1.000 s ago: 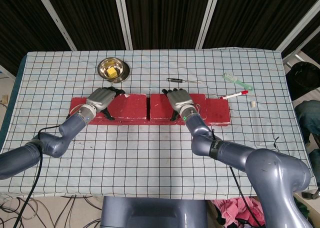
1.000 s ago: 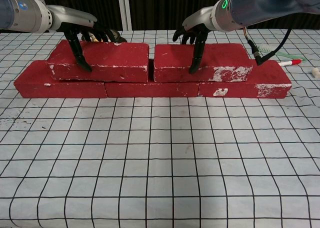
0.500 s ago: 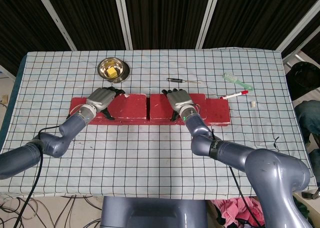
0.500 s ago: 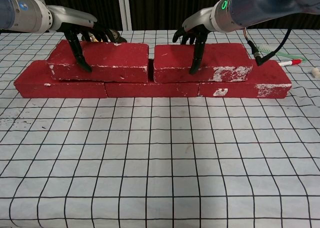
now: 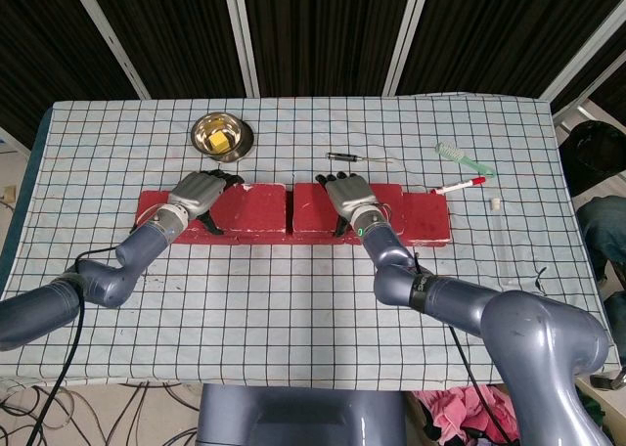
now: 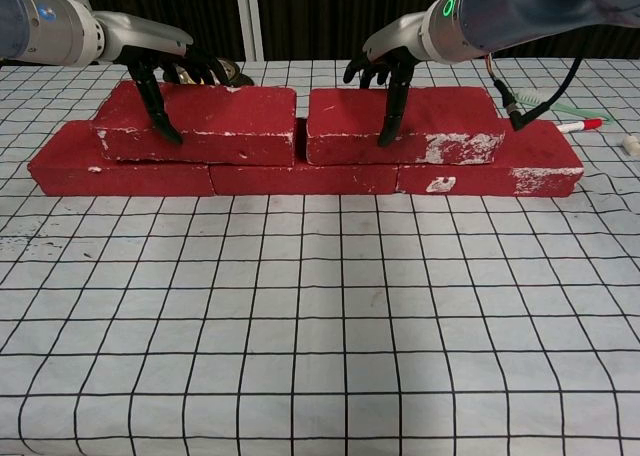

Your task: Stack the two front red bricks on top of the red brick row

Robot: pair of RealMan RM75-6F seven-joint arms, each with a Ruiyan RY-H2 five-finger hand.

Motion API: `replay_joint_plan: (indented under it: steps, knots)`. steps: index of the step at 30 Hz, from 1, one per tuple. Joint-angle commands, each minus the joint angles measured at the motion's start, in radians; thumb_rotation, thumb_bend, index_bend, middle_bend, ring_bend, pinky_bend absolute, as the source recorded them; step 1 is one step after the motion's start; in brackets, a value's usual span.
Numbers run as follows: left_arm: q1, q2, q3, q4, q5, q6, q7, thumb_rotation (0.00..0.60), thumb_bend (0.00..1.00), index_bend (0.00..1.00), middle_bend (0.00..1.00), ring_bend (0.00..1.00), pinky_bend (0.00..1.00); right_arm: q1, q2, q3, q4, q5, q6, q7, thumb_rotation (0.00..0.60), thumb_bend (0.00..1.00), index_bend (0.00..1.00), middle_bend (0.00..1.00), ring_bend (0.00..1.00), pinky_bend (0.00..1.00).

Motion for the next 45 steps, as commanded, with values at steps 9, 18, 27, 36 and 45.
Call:
replay_joint_plan:
  steps: [9, 18, 27, 36, 45]
  knots:
    - [-0.003, -0.001, 0.003, 0.000, -0.012, 0.003, 0.007, 0.600, 0.04, 0.14, 0.17, 0.08, 0.18, 0.001, 0.000, -0.002, -0.002, 0.002, 0.001, -0.006, 0.600, 0.00, 0.00, 0.06, 0.04, 0.13]
    - [-0.005, 0.002, 0.009, -0.004, -0.025, 0.004, 0.016, 0.600, 0.04, 0.13, 0.17, 0.08, 0.18, -0.001, 0.002, 0.008, -0.010, -0.007, 0.010, 0.000, 0.600, 0.00, 0.00, 0.05, 0.03, 0.13]
    - [-0.010, 0.002, 0.014, -0.005, -0.040, 0.003, 0.023, 0.600, 0.04, 0.13, 0.17, 0.08, 0.18, -0.003, 0.010, 0.014, -0.022, -0.018, 0.023, -0.002, 0.600, 0.00, 0.00, 0.05, 0.03, 0.12]
    - [-0.014, -0.002, 0.012, -0.006, -0.047, 0.009, 0.027, 0.600, 0.04, 0.13, 0.17, 0.08, 0.18, -0.003, 0.031, 0.021, -0.058, -0.027, 0.042, -0.008, 0.600, 0.00, 0.00, 0.05, 0.02, 0.12]
    - [-0.015, -0.012, 0.012, 0.004, -0.050, 0.008, 0.026, 0.600, 0.04, 0.13, 0.17, 0.08, 0.18, -0.018, 0.104, 0.040, -0.141, -0.052, 0.065, 0.006, 0.600, 0.00, 0.00, 0.05, 0.02, 0.12]
